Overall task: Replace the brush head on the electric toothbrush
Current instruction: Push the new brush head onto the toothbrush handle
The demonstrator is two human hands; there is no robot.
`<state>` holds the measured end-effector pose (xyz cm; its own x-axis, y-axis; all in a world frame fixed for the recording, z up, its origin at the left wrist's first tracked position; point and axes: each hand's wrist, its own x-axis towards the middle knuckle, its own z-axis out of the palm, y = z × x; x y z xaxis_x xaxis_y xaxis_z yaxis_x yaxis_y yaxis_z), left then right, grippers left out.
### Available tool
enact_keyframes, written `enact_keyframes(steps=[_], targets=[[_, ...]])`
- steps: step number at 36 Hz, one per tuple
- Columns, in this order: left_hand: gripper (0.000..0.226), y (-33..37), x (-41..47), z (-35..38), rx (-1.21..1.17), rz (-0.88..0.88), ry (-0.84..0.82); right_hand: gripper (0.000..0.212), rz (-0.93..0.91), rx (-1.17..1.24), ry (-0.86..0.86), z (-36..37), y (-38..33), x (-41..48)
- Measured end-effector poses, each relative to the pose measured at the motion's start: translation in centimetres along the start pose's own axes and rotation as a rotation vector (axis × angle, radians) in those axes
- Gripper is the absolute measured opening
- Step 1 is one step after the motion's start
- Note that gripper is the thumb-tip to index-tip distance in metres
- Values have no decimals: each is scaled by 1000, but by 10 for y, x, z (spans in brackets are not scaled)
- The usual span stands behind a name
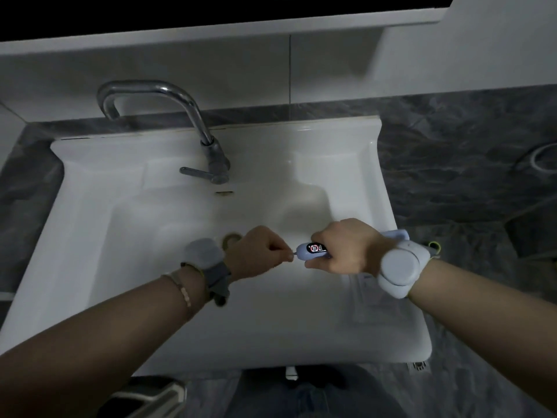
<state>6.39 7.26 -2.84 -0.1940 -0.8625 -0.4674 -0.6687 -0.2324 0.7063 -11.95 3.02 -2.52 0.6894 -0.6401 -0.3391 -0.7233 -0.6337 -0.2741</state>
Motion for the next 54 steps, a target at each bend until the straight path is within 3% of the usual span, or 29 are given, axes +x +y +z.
enact_keyframes(steps=[4, 6, 9, 13, 15, 19, 21, 23, 25, 27, 29, 33, 36, 40, 43, 47, 49, 54], targets=[[37, -11, -3, 10, 405, 302, 185, 44, 86, 171, -97, 3, 1, 2], [33, -11, -3, 12, 473, 385, 256, 44, 97, 203, -119, 1, 2, 5], [34, 0, 3, 6, 283, 206, 90, 45, 75, 135, -105, -2, 3, 4], [23, -4, 14, -6, -235, -137, -172, 46, 19, 40, -60, -6, -1, 3], [21, -5, 13, -5, -227, -153, -199, 46, 31, 38, -74, -5, -2, 5], [30, -1, 23, -15, 241, 48, -34, 40, 206, 259, -78, 5, -5, 10], [38, -5, 37, -23, 386, 131, 233, 36, 321, 470, -7, 10, -11, 17], [55, -1, 46, -29, 90, 50, 548, 38, 369, 579, 54, 13, -19, 25], [61, 12, 51, -37, -529, -229, 688, 39, 368, 561, 71, 12, -26, 29], [50, 24, 51, -44, -1206, -370, 542, 38, 367, 551, 93, 9, -29, 32], [47, 29, 48, -45, -1560, -314, 427, 37, 358, 587, 111, 4, -32, 32], [53, 27, 47, -41, -1639, -237, 517, 28, 285, 821, 130, -3, -34, 29], [62, 22, 46, -44, -1688, -178, 532, 16, 261, 1099, 21, -3, -36, 25], [76, 23, 43, -48, -1682, -133, 506, 29, 272, 1281, -72, 3, -44, 24], [69, 28, 42, -51, -1647, -153, 507, 31, 301, 1202, 18, 6, -51, 23], [46, 38, 41, -49, -1562, -187, 578, 34, 363, 809, 171, 8, -57, 26], [46, 40, 41, -47, -1548, -201, 623, 34, 402, 677, 214, 8, -60, 26], [48, 35, 40, -41, -1624, -222, 586, 32, 436, 628, 159, 9, -57, 28]])
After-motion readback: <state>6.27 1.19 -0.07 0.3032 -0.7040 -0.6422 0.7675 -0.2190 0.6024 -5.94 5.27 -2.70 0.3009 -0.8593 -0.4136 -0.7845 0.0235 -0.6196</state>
